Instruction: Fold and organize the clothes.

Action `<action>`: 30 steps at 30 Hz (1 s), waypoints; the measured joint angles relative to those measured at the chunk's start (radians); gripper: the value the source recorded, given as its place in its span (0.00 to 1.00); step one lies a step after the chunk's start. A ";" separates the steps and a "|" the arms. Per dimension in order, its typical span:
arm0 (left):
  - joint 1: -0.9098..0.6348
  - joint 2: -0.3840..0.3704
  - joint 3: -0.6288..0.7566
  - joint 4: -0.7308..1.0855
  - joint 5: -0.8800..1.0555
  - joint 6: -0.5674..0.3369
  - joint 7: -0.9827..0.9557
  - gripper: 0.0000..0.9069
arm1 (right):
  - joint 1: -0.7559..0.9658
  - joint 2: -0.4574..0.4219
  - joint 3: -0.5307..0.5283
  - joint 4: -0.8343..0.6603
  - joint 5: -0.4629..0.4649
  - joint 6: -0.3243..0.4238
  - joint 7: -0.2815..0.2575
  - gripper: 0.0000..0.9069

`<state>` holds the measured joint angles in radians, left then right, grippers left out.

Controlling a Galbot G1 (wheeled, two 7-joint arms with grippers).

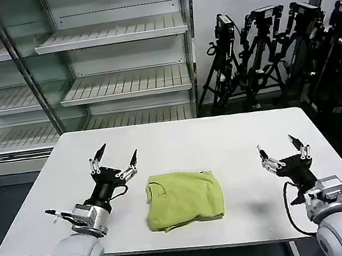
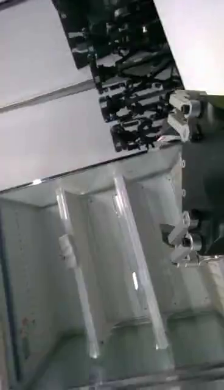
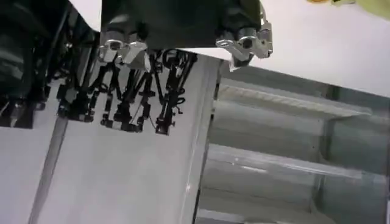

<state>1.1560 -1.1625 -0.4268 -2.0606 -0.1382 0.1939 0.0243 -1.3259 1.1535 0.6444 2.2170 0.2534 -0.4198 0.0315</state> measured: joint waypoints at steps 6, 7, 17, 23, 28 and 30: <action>0.012 0.008 -0.034 0.007 0.016 -0.024 0.016 1.00 | 0.019 -0.005 -0.004 -0.014 -0.004 0.013 0.005 1.00; 0.016 0.009 -0.038 0.007 0.019 -0.029 0.017 1.00 | 0.019 -0.005 -0.003 -0.014 -0.006 0.016 0.004 1.00; 0.052 0.022 -0.067 -0.021 0.036 -0.062 0.028 1.00 | 0.004 0.005 0.012 -0.012 -0.024 0.024 0.000 1.00; 0.074 0.022 -0.070 -0.035 0.048 -0.080 0.031 1.00 | -0.011 0.007 0.021 -0.016 -0.025 0.039 0.003 1.00; 0.090 0.007 -0.073 -0.051 0.062 -0.090 0.034 1.00 | -0.020 0.004 0.026 -0.021 -0.022 0.051 0.006 1.00; 0.096 0.002 -0.073 -0.052 0.070 -0.096 0.035 1.00 | -0.021 0.003 0.026 -0.025 -0.022 0.058 0.007 1.00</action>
<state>1.2515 -1.1608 -0.4996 -2.1129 -0.0683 0.0976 0.0597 -1.3472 1.1561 0.6706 2.1923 0.2318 -0.3621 0.0385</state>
